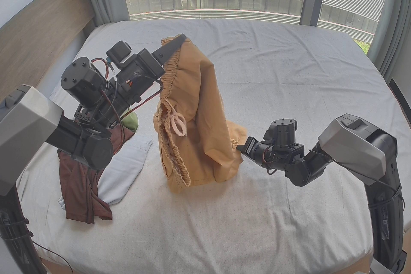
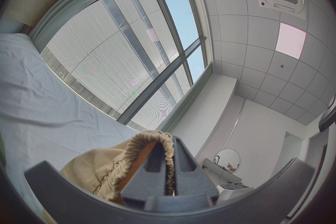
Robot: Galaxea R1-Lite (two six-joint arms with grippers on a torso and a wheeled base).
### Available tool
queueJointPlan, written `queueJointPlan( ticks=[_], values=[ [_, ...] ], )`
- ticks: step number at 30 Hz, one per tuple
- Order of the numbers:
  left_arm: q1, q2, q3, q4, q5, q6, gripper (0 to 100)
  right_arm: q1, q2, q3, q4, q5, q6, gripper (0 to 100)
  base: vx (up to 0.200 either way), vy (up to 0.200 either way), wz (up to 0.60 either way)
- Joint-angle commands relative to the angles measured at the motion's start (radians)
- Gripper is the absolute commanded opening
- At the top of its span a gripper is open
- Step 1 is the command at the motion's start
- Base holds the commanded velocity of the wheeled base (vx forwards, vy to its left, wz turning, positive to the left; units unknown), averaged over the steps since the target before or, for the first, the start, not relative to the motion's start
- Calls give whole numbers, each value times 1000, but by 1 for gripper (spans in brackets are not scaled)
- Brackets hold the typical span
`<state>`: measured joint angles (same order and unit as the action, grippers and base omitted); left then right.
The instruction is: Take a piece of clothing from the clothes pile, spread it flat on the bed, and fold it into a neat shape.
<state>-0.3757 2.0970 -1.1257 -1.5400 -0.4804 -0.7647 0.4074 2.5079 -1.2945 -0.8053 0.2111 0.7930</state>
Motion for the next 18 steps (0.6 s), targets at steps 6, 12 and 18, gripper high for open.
queueJointPlan(
  ticks=[6, 12, 18],
  values=[
    [11, 37, 1, 0, -1, 1, 0, -39, -107, 159, -94, 10, -11, 0, 0, 0, 0],
    [47, 90, -14, 0, -3, 1, 0, -53, -95, 204, -153, 11, -15, 0, 0, 0, 0],
    [47, 104, -19, 0, -3, 1, 0, -52, -70, 218, -226, 21, -28, 100, 0, 0, 0]
  ],
)
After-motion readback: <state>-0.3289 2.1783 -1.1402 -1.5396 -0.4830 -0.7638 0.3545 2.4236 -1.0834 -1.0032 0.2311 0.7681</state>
